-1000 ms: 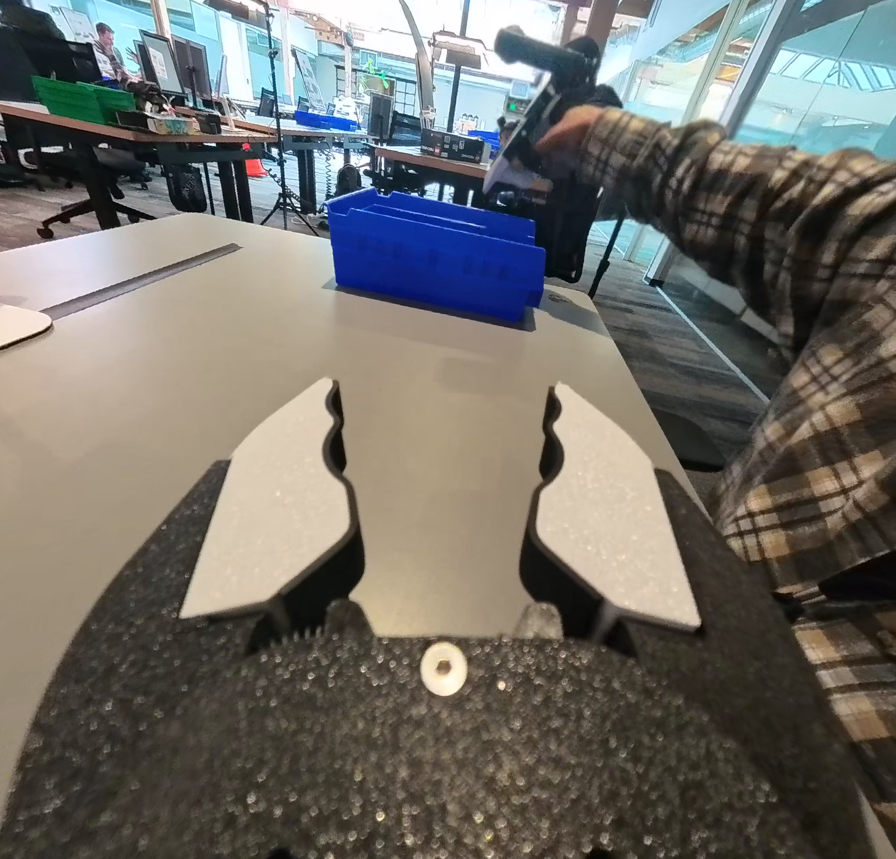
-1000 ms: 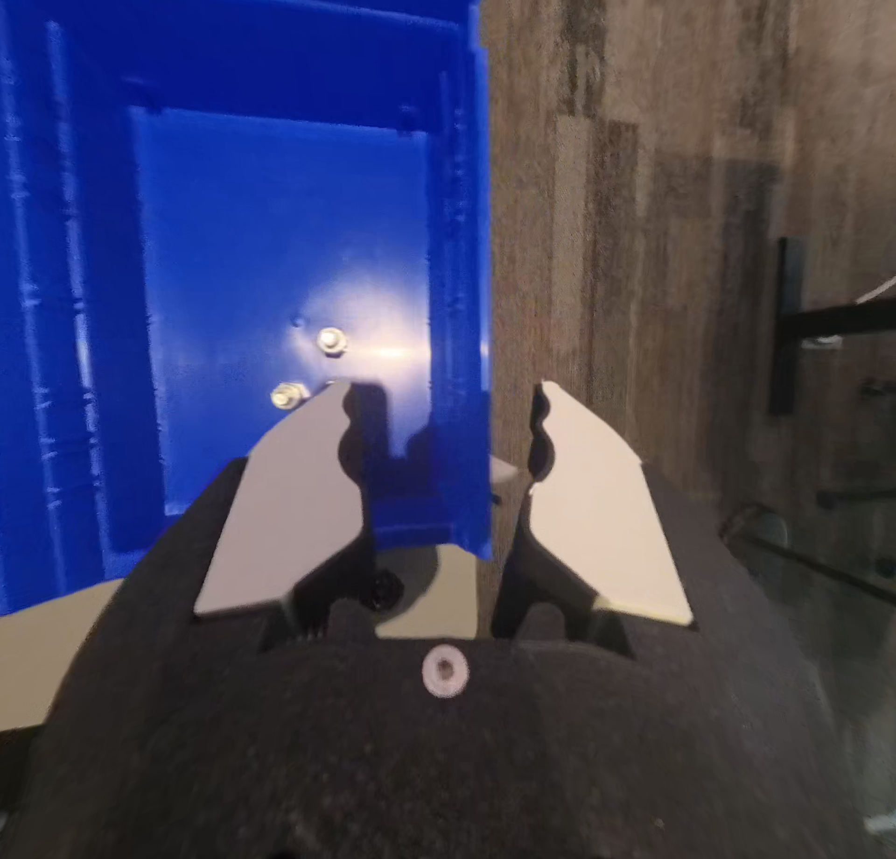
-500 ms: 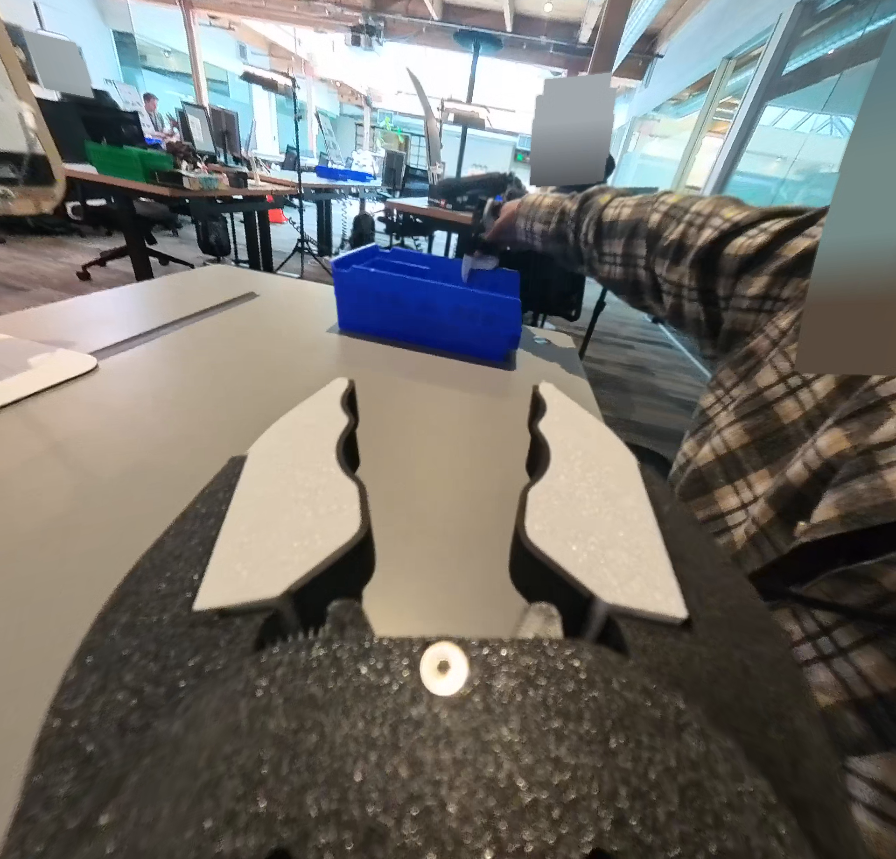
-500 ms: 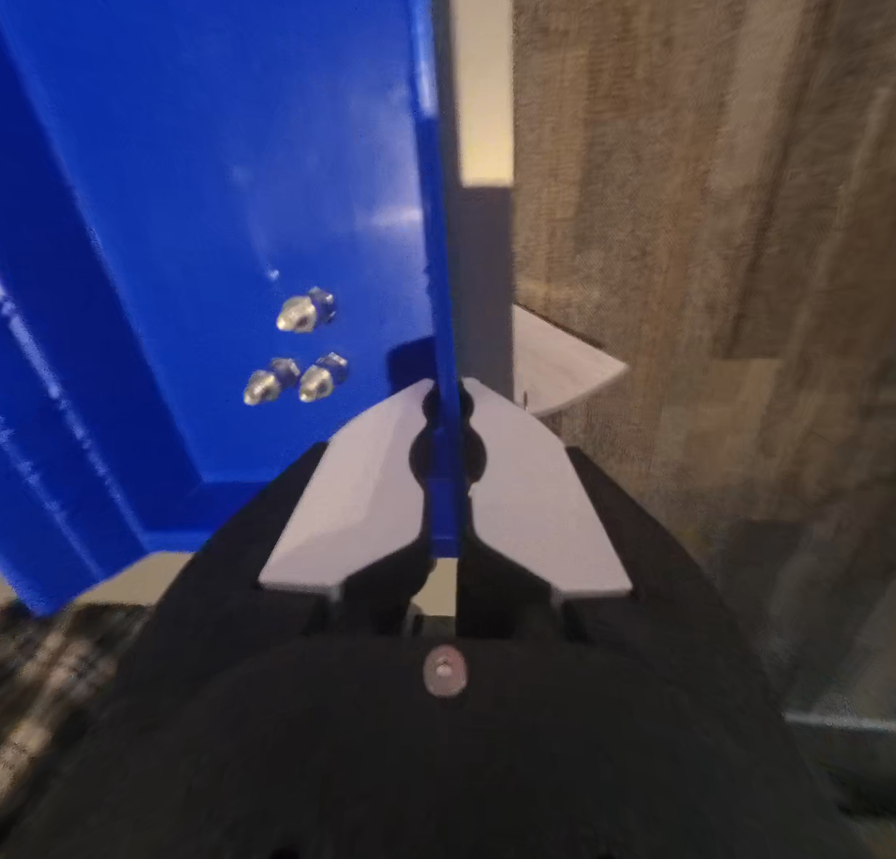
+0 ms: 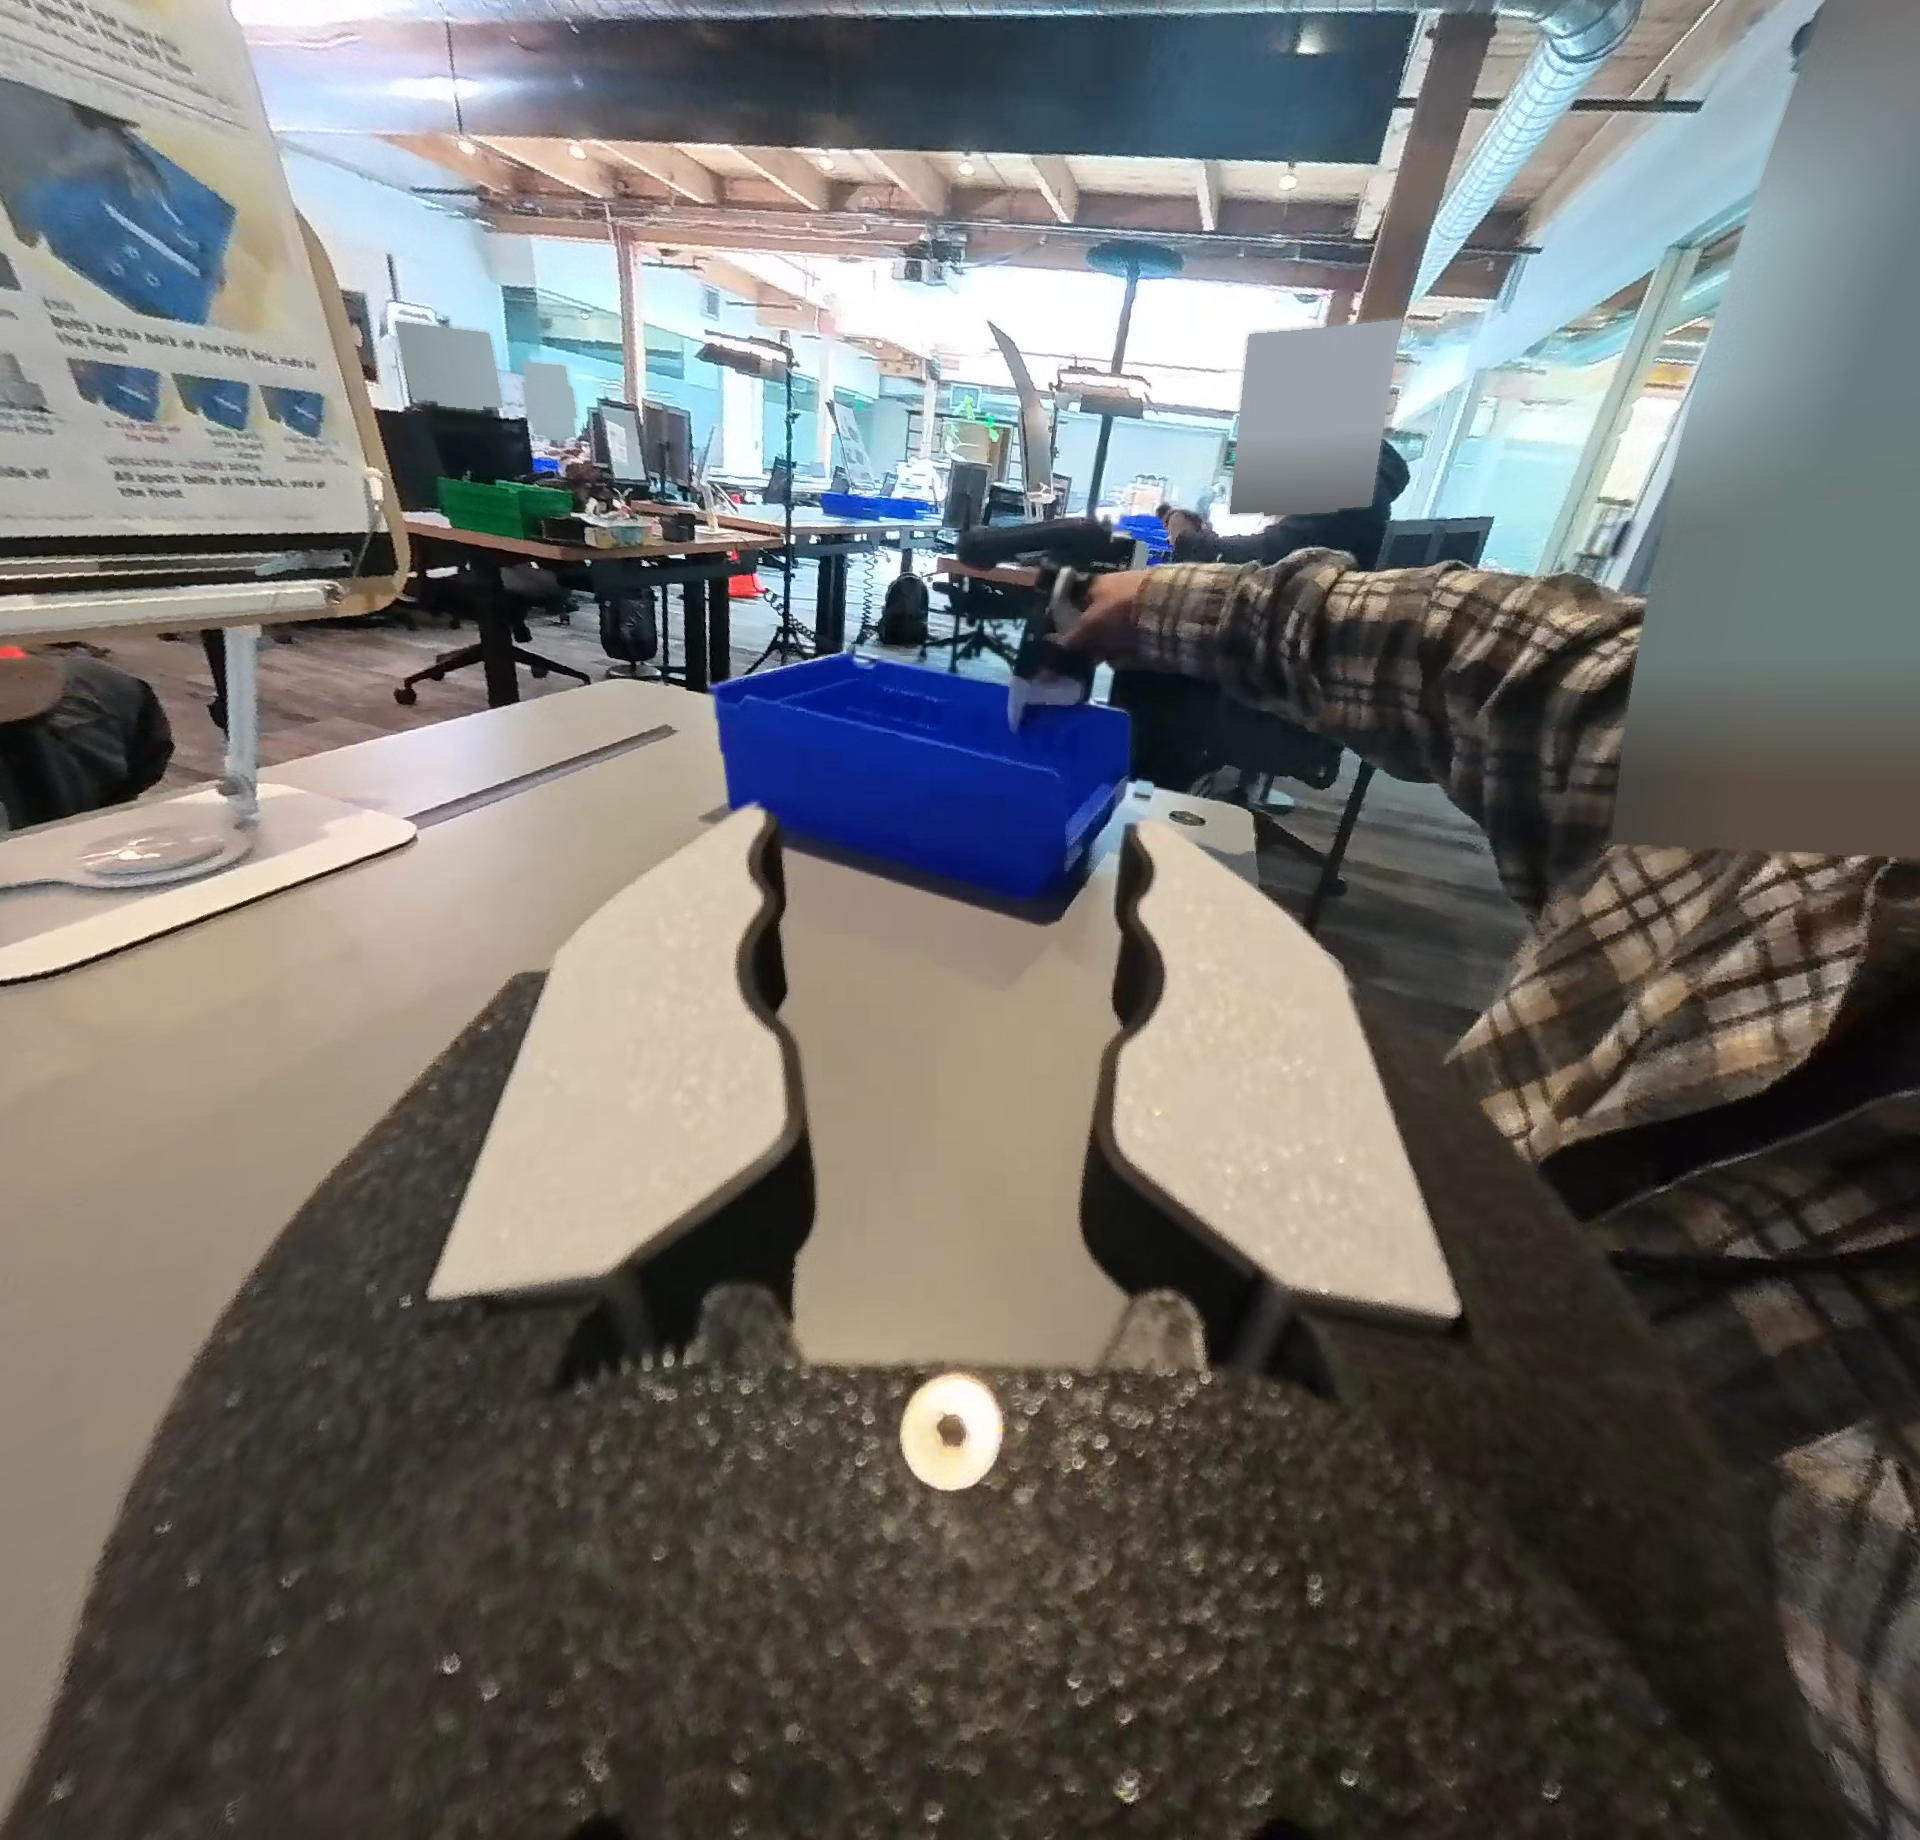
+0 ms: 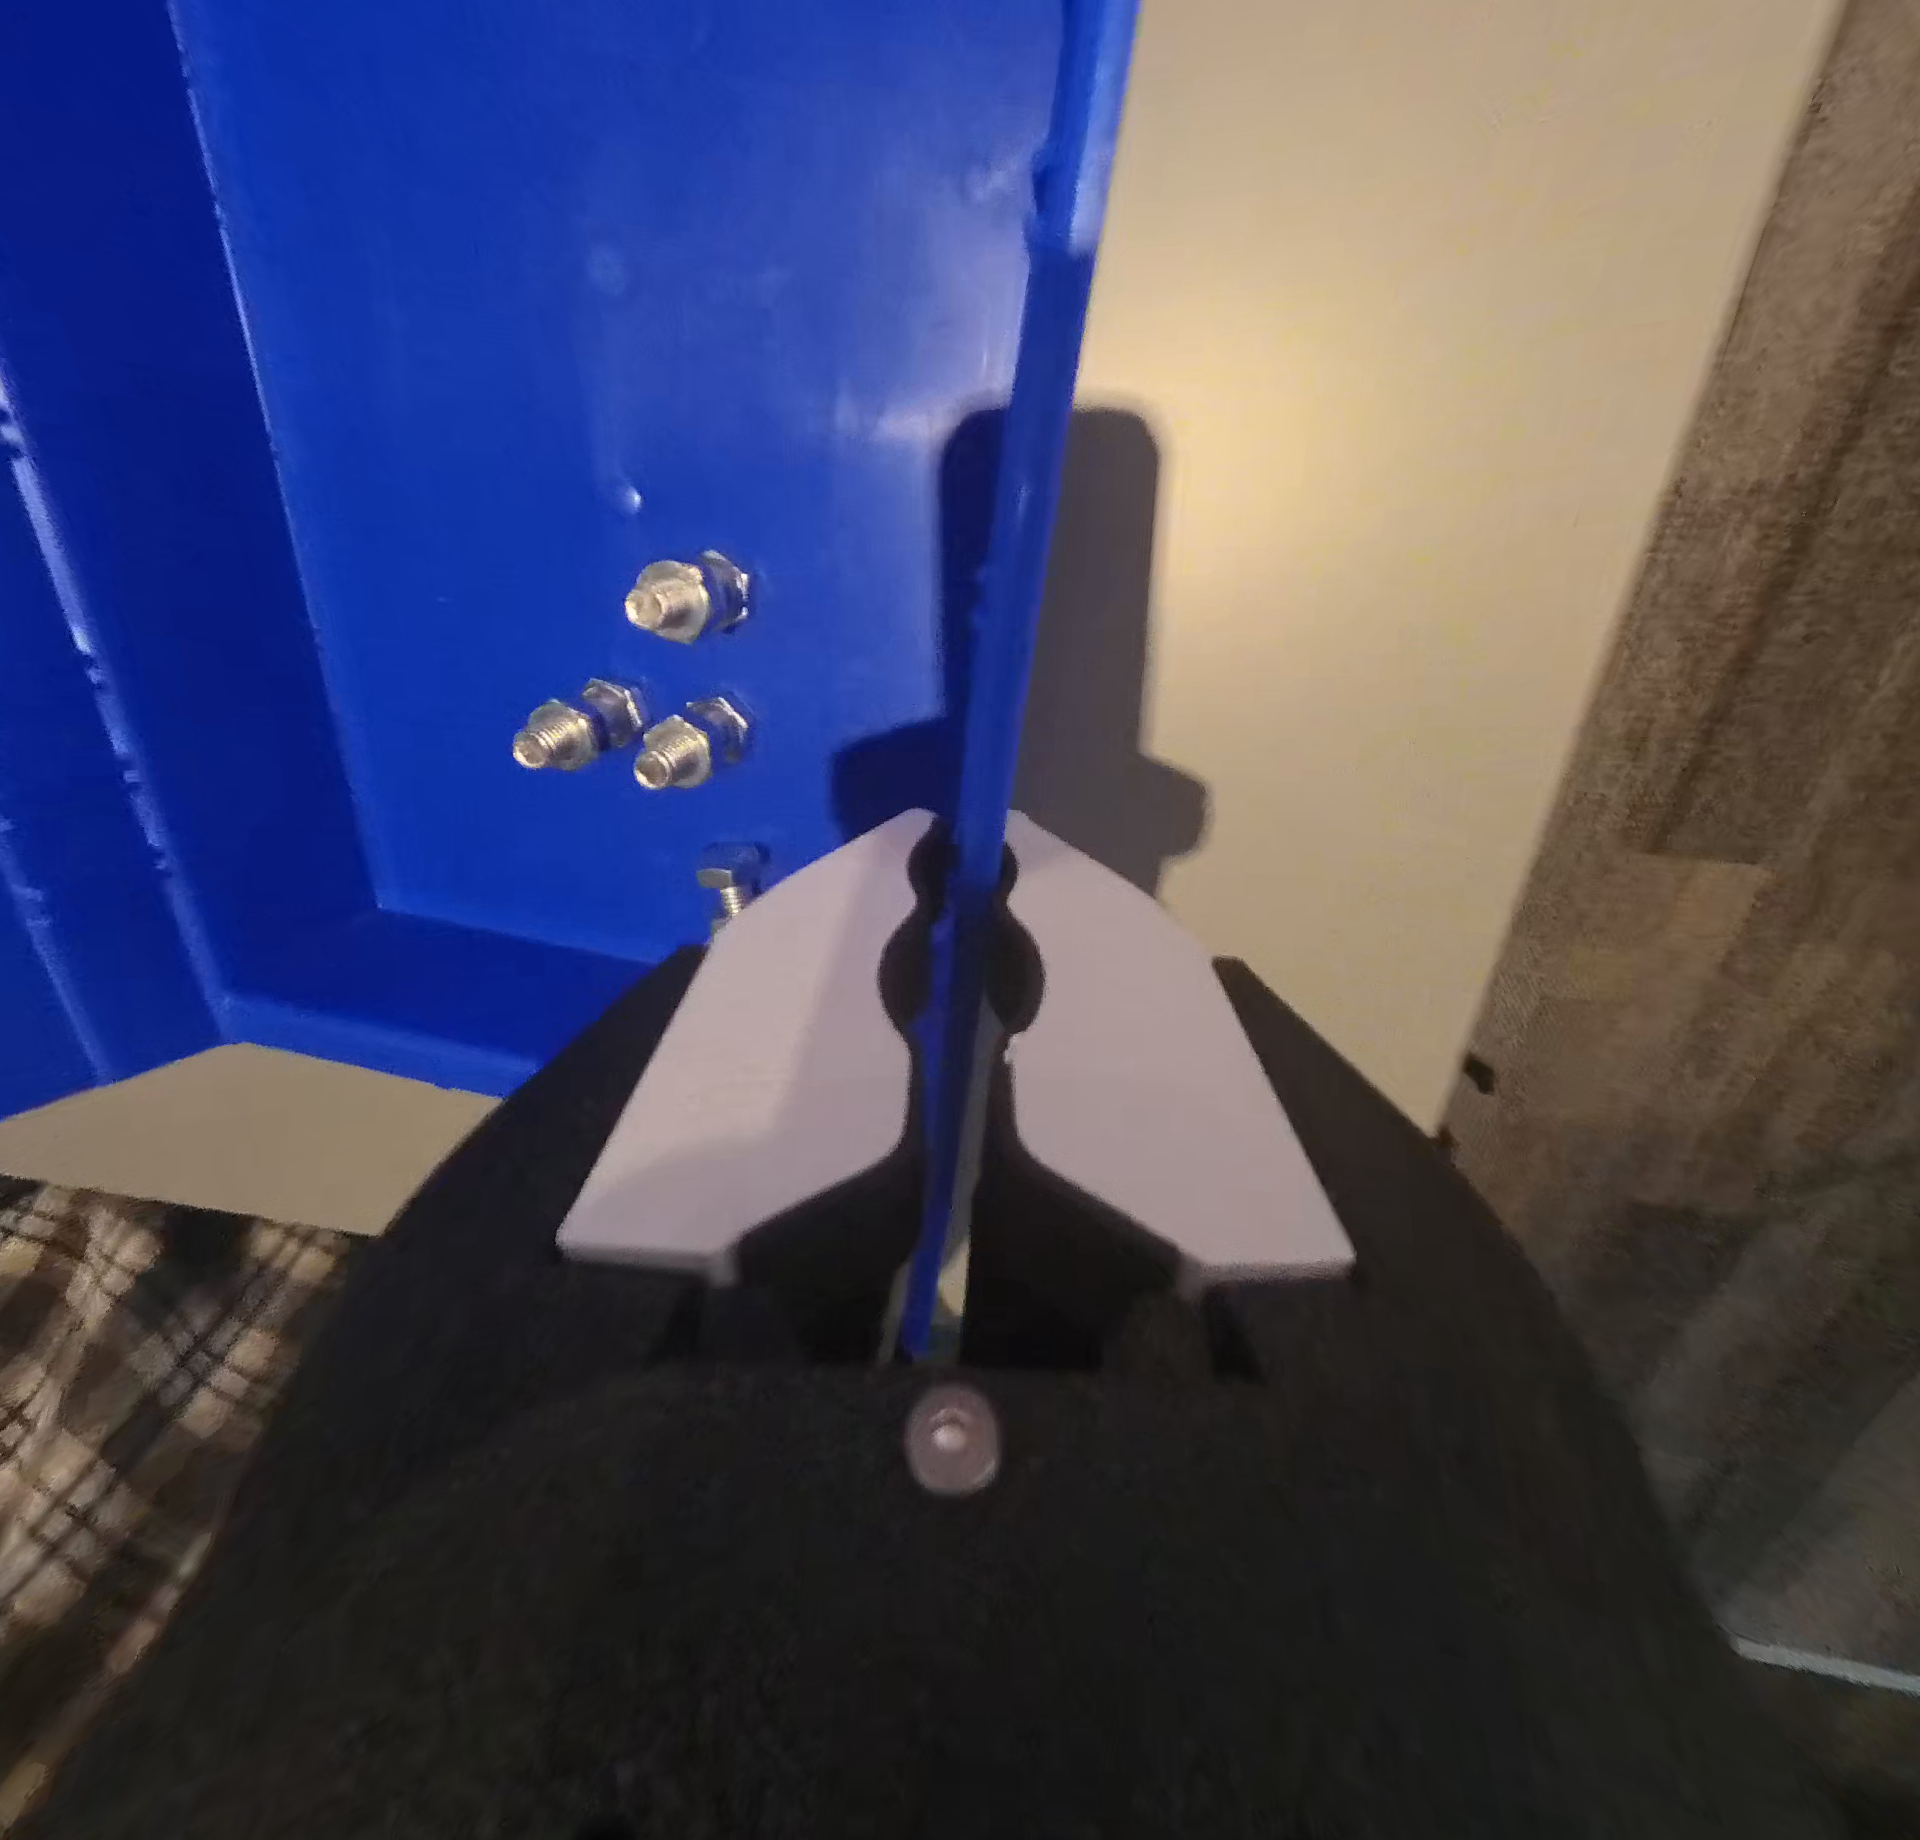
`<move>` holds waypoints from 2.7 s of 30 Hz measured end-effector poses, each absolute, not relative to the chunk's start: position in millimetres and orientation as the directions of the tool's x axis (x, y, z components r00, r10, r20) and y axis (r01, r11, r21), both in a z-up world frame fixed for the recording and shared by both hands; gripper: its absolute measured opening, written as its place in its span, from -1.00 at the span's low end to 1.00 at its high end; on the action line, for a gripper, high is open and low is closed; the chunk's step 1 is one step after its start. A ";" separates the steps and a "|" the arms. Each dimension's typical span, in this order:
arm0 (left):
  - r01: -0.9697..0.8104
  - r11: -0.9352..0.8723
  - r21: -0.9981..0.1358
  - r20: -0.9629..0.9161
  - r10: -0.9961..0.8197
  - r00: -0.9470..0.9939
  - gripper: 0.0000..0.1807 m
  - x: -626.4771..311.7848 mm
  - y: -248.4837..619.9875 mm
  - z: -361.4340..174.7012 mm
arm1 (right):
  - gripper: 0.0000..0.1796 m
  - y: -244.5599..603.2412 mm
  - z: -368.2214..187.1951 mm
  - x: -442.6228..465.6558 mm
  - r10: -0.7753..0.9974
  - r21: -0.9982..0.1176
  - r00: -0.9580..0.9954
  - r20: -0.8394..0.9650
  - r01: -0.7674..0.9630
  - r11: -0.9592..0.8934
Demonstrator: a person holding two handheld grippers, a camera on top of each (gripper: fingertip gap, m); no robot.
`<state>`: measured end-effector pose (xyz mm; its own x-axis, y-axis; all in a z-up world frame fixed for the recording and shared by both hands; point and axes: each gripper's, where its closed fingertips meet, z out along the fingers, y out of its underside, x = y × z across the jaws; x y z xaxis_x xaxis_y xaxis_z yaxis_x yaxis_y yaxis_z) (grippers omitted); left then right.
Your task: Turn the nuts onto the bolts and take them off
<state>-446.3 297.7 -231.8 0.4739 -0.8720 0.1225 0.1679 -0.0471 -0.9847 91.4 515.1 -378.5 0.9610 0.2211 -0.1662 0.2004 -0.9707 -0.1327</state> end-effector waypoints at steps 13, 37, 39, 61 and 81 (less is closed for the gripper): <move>0.208 -0.040 -0.977 0.144 -0.844 0.517 -0.34 -478.9 279.1 -227.7 | -0.94 496.7 -377.7 -89.4 0.296 -0.135 0.937 -0.185 0.274 -0.952; 0.249 -0.087 -0.964 0.214 -0.811 0.545 -0.34 -514.1 260.9 -241.0 | -0.91 442.0 -375.3 -377.0 0.461 -0.102 0.824 -0.329 0.454 -0.885; 0.249 -0.086 -0.965 0.214 -0.809 0.548 -0.34 -514.8 259.8 -240.6 | -0.91 441.2 -375.3 -388.8 0.482 -0.101 0.813 -0.327 0.477 -0.873; 0.048 -0.039 -0.998 0.062 -0.637 0.768 -0.28 -587.8 269.4 -210.1 | -0.75 464.1 -304.8 -358.1 0.510 -0.396 0.678 -0.528 0.335 -0.855; 0.193 -0.882 -0.430 0.024 0.203 0.979 0.07 -900.4 282.3 -343.6 | -0.47 420.8 -324.1 -153.1 0.494 -0.623 0.634 -0.595 0.025 -0.782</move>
<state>-900.4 282.3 -343.6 0.9789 0.2029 0.0238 0.1932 -0.8818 -0.4302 -153.1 420.8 -324.1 0.6337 0.4945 -0.5949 0.0251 -0.7817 -0.6231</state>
